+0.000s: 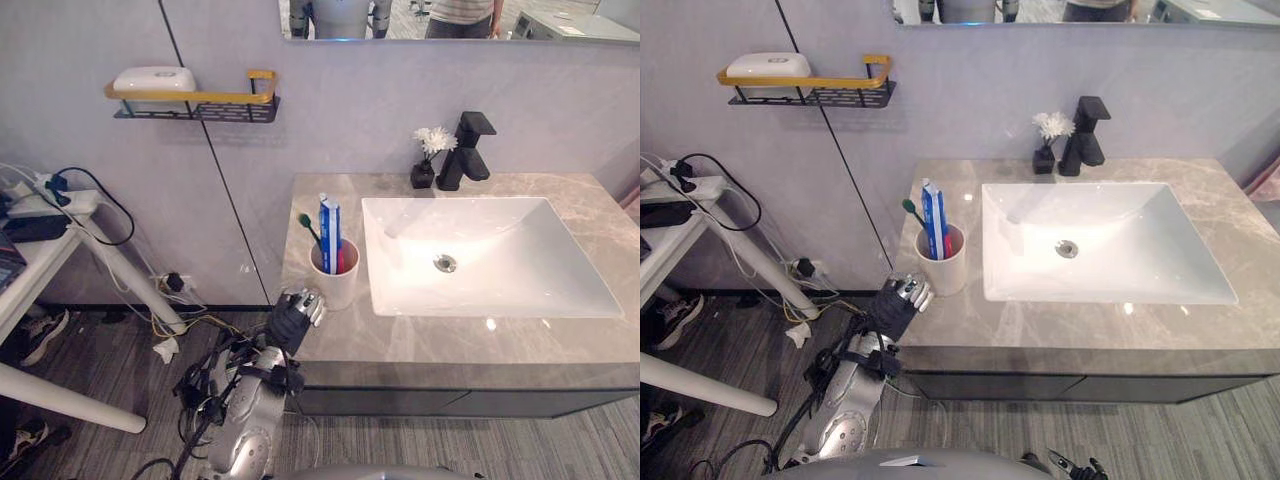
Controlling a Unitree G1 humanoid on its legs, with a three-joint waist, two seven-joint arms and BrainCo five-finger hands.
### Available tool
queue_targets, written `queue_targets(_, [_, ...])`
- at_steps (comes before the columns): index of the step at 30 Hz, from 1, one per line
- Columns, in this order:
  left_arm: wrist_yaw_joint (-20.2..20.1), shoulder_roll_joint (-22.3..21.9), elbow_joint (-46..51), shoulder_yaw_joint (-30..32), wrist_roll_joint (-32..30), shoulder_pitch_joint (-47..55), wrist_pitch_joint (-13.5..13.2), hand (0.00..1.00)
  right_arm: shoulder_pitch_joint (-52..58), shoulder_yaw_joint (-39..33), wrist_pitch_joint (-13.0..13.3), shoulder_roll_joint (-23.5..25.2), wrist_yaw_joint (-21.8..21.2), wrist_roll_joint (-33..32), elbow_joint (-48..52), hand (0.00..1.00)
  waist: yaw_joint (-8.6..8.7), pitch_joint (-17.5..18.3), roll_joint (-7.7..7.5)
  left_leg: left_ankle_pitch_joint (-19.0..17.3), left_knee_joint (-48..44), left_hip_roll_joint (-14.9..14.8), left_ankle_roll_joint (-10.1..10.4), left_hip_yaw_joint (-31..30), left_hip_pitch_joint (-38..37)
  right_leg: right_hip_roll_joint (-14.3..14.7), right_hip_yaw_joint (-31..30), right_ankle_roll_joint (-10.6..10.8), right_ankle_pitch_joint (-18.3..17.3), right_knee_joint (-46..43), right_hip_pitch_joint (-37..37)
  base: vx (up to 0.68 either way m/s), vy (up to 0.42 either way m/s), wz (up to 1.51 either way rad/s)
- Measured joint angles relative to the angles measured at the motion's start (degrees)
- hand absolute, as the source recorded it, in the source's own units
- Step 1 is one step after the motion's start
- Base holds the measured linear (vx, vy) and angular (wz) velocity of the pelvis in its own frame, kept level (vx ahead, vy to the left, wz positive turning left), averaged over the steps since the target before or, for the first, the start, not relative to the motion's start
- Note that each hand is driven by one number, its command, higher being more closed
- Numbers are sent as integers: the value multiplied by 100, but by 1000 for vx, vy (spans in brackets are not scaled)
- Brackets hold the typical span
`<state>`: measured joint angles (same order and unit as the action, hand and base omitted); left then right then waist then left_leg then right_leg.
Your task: Organize washtable
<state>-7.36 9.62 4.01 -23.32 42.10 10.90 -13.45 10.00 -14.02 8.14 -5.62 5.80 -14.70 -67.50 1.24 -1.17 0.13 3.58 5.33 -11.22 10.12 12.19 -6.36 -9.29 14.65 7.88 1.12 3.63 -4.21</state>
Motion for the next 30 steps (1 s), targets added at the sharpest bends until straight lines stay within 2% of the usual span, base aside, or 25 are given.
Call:
queue_targets(8, [-97, 32, -212, -211, 19, -11, 89, 100, -13, 12, -1, 1, 55, -20, -2, 0, 30, 1, -1, 0, 0, -2, 0, 12, -3, 2, -5, -4, 8, 16, -4, 0, 0, 0])
queue_targets(15, [-93, 35, -412, -367, 18, -278, 84, 100, -40, 19, -1, 17, 93, -226, -1, 0, 139, 7, 10, -1, 0, -2, 1, 33, -6, 19, -9, -8, 80, 150, -64, 0, 0, 0])
queue_targets(30, [217, -12, -676, -324, -4, -616, -34, 100, -52, 17, -1, 21, 167, -331, 1, 0, 162, 0, 27, -8, 1, -1, 2, 166, -16, 21, -133, -13, 120, 155, 20, -1, 2, -4])
